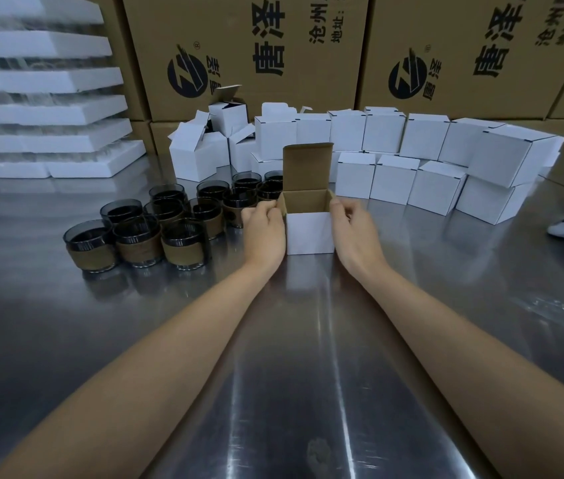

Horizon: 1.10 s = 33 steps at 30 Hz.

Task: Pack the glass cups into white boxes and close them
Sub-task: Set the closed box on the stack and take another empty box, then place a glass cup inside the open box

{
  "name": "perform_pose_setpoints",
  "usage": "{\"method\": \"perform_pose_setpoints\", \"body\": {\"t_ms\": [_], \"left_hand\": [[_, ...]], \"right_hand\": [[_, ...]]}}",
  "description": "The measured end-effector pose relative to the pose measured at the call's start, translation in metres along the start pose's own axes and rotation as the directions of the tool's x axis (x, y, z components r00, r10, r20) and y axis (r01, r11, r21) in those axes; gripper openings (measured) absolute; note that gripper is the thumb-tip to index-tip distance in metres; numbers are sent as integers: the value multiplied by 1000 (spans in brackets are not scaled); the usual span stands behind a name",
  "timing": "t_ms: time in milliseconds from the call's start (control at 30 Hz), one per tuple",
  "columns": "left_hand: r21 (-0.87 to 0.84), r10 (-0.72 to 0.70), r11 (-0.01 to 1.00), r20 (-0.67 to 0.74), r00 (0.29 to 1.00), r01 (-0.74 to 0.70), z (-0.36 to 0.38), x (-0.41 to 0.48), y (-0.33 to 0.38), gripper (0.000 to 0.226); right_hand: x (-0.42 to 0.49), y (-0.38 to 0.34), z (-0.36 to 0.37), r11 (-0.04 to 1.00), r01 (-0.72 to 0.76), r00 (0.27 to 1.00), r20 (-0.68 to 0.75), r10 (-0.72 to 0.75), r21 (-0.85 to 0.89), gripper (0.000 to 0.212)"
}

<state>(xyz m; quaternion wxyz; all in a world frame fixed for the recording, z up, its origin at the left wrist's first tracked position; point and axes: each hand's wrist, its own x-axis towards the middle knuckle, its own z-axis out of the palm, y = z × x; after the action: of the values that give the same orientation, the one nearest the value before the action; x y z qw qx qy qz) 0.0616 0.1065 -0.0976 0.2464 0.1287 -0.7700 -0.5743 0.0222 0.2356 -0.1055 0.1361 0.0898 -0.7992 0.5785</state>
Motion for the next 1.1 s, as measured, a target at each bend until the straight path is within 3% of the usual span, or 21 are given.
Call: {"method": "perform_pose_setpoints", "body": {"t_ms": [100, 200, 333, 400, 500, 567, 633, 767, 833, 933, 1100], "left_hand": [[86, 27, 996, 38, 999, -30, 2, -3, 1, 37], [45, -3, 999, 51, 999, 0, 4, -4, 1, 39], [-3, -39, 999, -9, 999, 39, 3, -1, -1, 36], [-15, -51, 999, -35, 998, 51, 5, 0, -3, 39], [-25, -56, 998, -64, 996, 54, 8, 3, -3, 43], [-38, -46, 998, -61, 997, 44, 10, 6, -4, 44], [-49, -36, 998, -56, 998, 34, 12, 9, -6, 43], [-42, -10, 999, -58, 998, 8, 13, 12, -10, 41], [-32, 2, 999, -56, 998, -4, 13, 12, -9, 39], [-19, 3, 1000, -56, 998, -4, 11, 10, -6, 41], [-45, -26, 999, -47, 999, 24, 4, 4, -1, 42]], "right_hand": [[-2, 2, 2, 1000, 21, 1000, -12, -21, -2, 41], [4, 3, -3, 997, 22, 1000, -16, -21, 70, 46], [27, 13, -18, 971, 110, 964, -216, -156, -212, 41], [39, 15, -17, 941, 149, 951, -217, -221, -305, 32], [54, 18, -2, 874, 282, 942, -60, -331, -395, 19], [62, 15, 9, 869, 346, 933, 36, -357, -354, 23], [71, 15, 17, 899, 326, 945, 122, -303, -292, 28], [82, 24, 18, 870, 271, 949, 264, -171, -412, 46], [81, 24, 16, 897, 243, 962, 214, -172, -369, 40], [74, 21, 12, 879, 313, 950, 113, -292, -359, 15], [50, 24, -4, 953, 207, 977, 6, -211, -223, 14]]}}
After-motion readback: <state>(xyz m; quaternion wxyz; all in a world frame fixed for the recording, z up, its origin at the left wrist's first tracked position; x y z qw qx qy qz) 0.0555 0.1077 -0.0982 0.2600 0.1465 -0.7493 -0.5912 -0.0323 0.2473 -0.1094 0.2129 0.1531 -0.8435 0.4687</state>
